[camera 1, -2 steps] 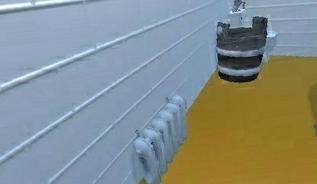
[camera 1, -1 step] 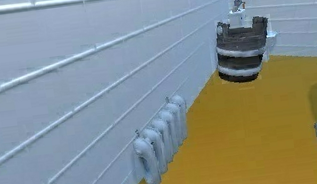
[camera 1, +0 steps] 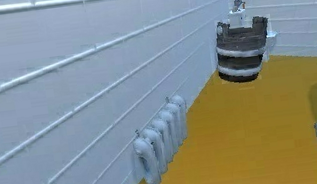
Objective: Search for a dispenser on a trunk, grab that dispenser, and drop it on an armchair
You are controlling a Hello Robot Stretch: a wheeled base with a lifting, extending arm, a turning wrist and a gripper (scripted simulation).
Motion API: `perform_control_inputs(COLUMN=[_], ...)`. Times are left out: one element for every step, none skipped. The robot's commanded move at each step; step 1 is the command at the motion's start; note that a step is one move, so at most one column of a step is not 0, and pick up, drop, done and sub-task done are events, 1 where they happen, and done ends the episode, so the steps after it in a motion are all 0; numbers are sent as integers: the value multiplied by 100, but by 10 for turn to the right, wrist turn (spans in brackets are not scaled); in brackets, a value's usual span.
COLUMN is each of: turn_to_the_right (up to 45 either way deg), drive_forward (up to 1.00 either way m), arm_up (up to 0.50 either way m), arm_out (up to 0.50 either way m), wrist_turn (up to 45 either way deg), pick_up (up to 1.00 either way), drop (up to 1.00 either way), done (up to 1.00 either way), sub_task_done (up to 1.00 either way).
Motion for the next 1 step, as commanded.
perform_control_inputs(turn_to_the_right=[0], drive_forward=[0], arm_up=[0], arm_out=[0], wrist_turn=[-90], pick_up=[0], drop=[0], done=[0], sub_task_done=[0])
